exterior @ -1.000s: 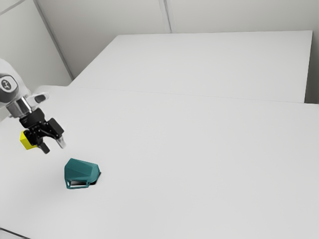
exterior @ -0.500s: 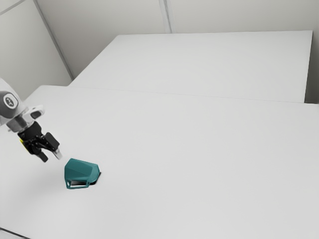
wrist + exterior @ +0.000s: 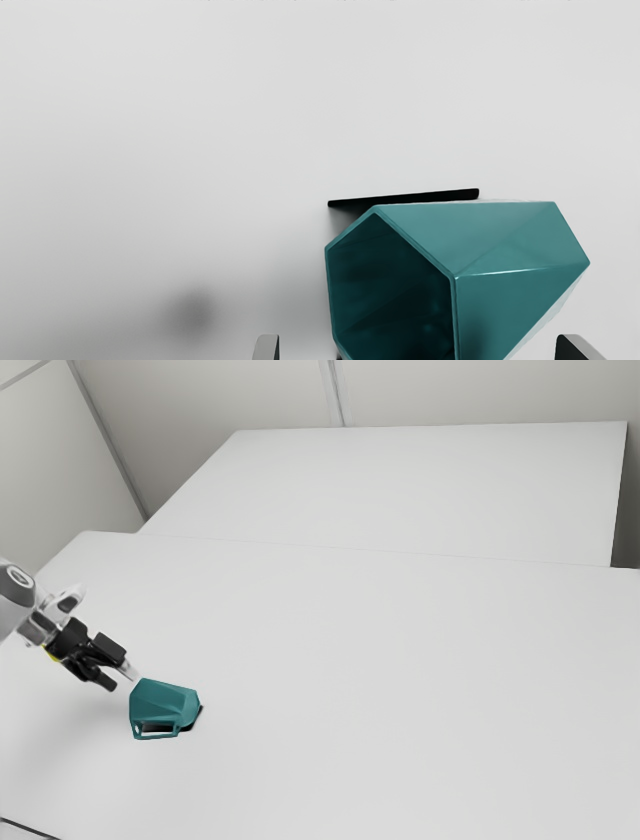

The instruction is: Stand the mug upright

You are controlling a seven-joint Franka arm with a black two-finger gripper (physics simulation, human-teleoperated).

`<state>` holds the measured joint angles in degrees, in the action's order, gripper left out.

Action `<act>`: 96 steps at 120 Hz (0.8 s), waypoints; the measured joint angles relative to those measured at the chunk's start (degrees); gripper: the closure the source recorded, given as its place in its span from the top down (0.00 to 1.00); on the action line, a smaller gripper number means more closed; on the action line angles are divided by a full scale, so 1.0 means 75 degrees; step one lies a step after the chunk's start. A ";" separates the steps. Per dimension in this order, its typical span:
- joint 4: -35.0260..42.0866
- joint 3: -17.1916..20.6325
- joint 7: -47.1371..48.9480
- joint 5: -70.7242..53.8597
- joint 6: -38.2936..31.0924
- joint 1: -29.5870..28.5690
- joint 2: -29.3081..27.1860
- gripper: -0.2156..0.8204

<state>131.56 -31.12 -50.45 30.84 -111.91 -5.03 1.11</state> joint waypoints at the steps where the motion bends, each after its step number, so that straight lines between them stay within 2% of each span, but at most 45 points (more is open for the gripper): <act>1: 0.0001 0.0000 -0.0025 0.0029 0.0009 -0.0005 0.0010 0.79; 43: 0.0068 0.0001 -0.0874 0.0984 0.0377 0.0071 0.0446 0.79; 96: 0.0372 0.0001 -0.1444 0.1834 0.0822 0.0050 0.0545 0.79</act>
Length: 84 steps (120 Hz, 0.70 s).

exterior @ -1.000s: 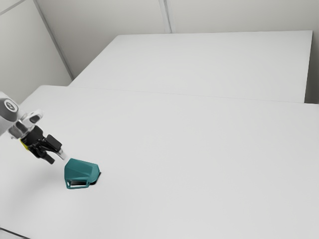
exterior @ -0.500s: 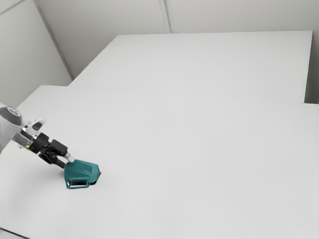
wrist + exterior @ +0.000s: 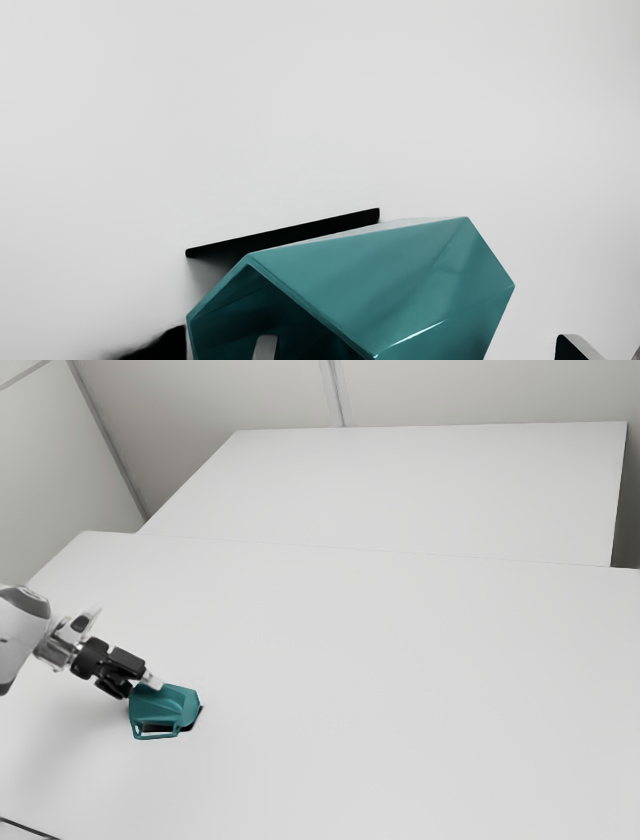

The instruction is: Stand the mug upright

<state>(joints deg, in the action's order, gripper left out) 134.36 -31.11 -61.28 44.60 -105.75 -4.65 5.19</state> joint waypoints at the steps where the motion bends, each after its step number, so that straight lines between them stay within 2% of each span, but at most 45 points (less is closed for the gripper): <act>1: 0.0006 0.0000 -0.0006 0.0012 0.0006 -0.0001 -0.0001 0.79; 24: 0.0041 -0.0001 -0.0131 0.0163 0.0142 -0.0037 -0.0006 0.73; 84: 0.0053 0.0000 -0.0319 0.0299 0.0355 -0.0052 -0.0007 0.43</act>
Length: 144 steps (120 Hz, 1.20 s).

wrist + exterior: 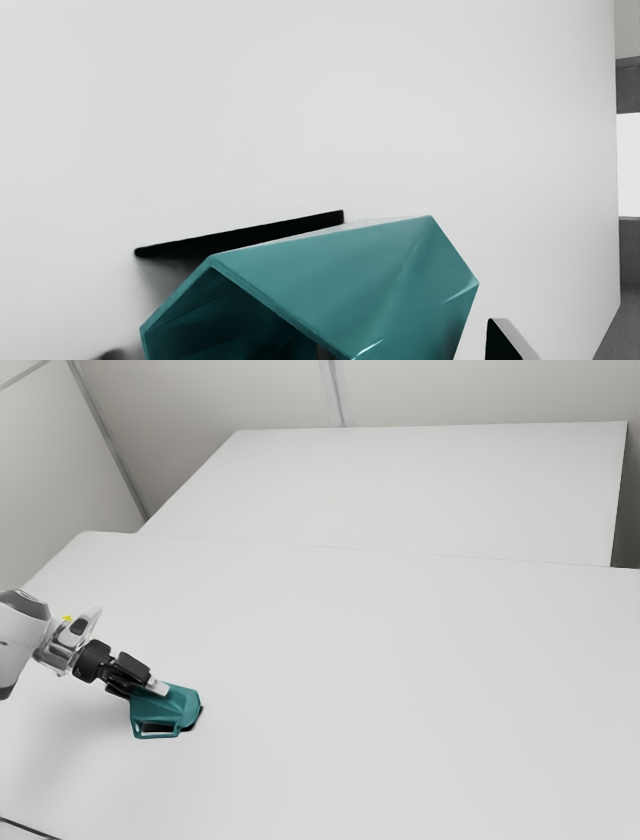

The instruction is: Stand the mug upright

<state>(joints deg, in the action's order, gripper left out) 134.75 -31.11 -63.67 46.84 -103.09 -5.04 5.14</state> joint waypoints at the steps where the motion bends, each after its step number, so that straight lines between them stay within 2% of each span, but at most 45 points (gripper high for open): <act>1: 0.0000 0.0000 -0.0002 0.0002 0.0003 0.0000 0.0000 0.43; 63: -0.0030 0.0003 -0.0076 0.0171 0.0158 0.0092 -0.0078 0.15; 92: -0.0115 0.0086 -0.0021 0.0205 0.0251 0.0140 -0.0309 0.06; 106: -0.0244 0.0161 0.0038 0.0174 0.0269 0.0215 -0.0533 0.06; 125: -0.0986 0.0759 0.0229 -0.0013 0.0277 -0.0092 -0.0749 0.05; 144: -0.2072 0.1691 0.0550 -0.1119 0.0119 -0.0643 -0.0781 0.05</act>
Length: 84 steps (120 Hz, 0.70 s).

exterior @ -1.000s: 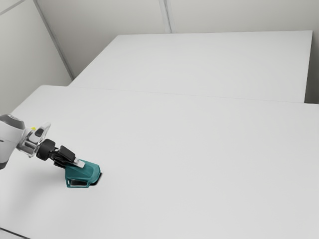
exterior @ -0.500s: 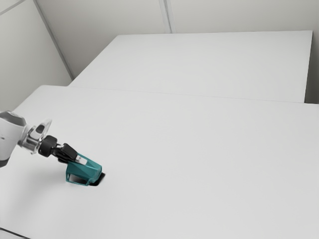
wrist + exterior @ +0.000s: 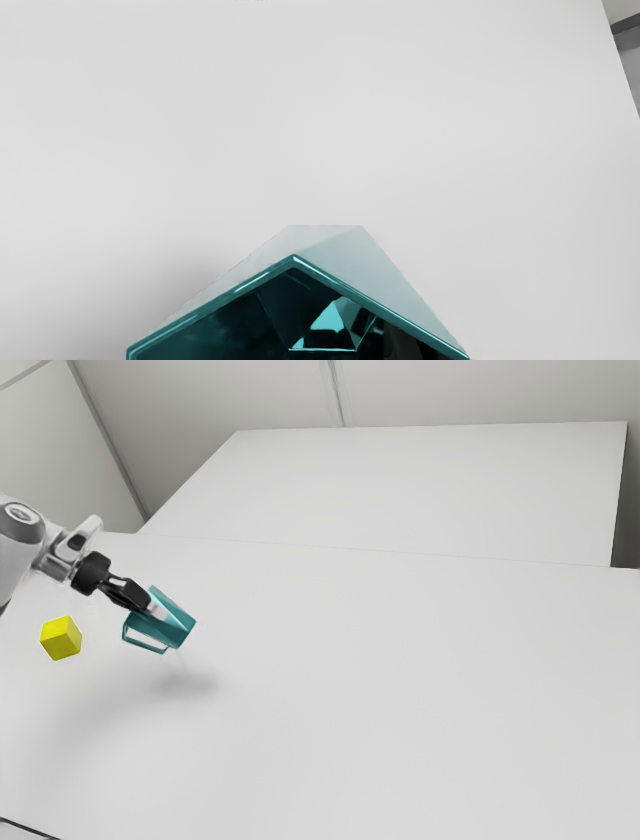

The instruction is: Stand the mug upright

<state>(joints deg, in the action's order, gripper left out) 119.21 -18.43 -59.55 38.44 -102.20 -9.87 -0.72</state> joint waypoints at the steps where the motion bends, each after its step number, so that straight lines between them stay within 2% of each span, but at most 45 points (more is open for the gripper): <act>1: -0.0035 0.0051 0.0016 -0.0079 -0.0024 -0.0025 0.0000 0.05; 8: -0.0338 0.0417 0.0145 -0.0741 -0.0209 -0.0192 0.0035 0.05; 19: -0.0532 0.0715 0.0336 -0.1743 -0.0583 -0.0159 0.0116 0.04; 50: -0.0491 0.1061 0.0969 -0.3939 -0.1609 0.0754 0.0241 0.05; 63: -0.0397 0.1327 0.1301 -0.4471 -0.1993 0.1452 0.0290 0.05; 84: -0.0026 0.1523 0.1791 -0.4970 -0.2628 0.3121 0.0383 0.05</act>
<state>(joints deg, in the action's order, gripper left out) 119.02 -7.01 -46.12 1.17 -121.91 13.54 2.15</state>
